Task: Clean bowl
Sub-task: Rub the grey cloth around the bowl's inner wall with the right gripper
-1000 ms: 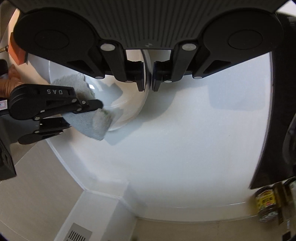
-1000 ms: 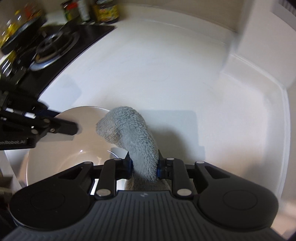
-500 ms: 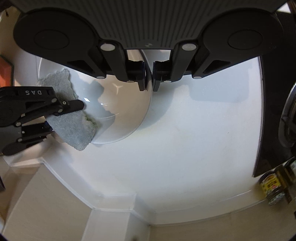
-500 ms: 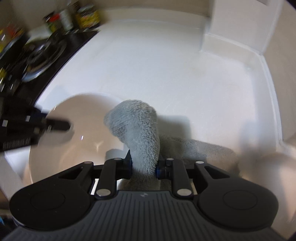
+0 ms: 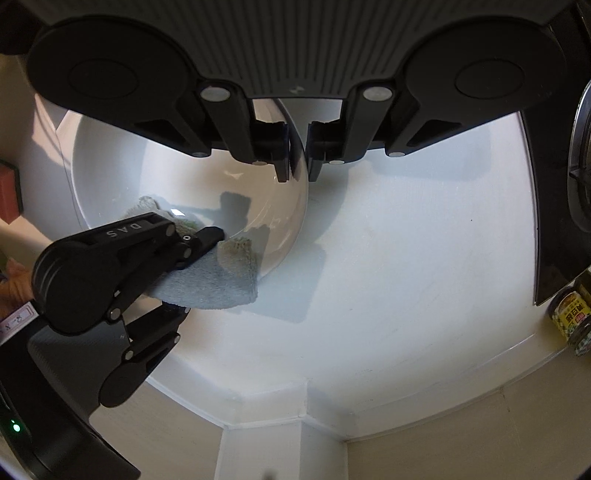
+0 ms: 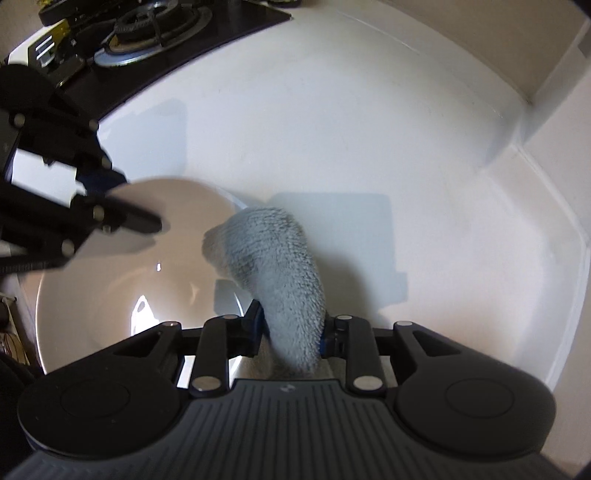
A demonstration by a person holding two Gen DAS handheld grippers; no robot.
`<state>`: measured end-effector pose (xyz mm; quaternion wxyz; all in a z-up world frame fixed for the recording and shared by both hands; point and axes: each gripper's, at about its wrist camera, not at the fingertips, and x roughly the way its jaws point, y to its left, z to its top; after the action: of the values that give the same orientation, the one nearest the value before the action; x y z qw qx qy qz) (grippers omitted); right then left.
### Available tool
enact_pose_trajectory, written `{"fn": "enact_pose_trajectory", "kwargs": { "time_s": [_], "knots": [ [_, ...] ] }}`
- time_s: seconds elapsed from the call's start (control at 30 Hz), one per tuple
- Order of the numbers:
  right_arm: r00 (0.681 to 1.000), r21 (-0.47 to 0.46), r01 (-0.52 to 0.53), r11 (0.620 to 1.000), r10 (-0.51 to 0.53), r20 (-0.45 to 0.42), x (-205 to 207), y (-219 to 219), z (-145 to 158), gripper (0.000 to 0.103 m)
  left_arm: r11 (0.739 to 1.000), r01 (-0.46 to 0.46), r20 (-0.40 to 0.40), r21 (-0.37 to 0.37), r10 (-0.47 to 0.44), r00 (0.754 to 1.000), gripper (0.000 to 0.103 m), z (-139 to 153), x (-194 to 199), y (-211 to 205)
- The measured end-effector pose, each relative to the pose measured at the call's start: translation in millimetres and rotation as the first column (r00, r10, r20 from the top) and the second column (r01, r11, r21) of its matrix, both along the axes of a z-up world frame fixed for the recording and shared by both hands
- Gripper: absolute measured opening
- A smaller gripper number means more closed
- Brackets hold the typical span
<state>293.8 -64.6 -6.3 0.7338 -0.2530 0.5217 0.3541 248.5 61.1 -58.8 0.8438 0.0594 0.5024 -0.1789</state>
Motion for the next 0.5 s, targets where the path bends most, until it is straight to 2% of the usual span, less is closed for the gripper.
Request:
{"fn": "enact_pose_trajectory", "kwargs": {
  "time_s": [0.2,0.3,0.4,0.5],
  "knots": [
    [0.989,0.096,0.148,0.984,-0.147,-0.023,3.5,-15.0,0.8,0.021,0.982,-0.167,-0.046,-0.085,0.163,0.985,0.009,-0.5,-4.0,5.1],
    [0.973,0.126,0.230,0.965,-0.230,-0.020,-3.1,-26.0,0.4,0.020,0.976,-0.206,-0.056,-0.076,0.202,0.978,0.008,-1.3,-14.5,5.6],
    [0.952,0.147,0.306,0.941,-0.307,-0.016,-9.3,-35.1,-2.1,0.020,0.978,-0.206,-0.073,-0.040,0.203,0.976,0.009,-5.1,-21.7,1.8],
    [0.921,0.175,0.387,0.906,-0.390,-0.017,-17.3,-42.1,-4.2,0.019,0.973,-0.225,-0.076,-0.047,0.221,0.972,0.008,-7.8,-27.2,4.2]
  ]
}}
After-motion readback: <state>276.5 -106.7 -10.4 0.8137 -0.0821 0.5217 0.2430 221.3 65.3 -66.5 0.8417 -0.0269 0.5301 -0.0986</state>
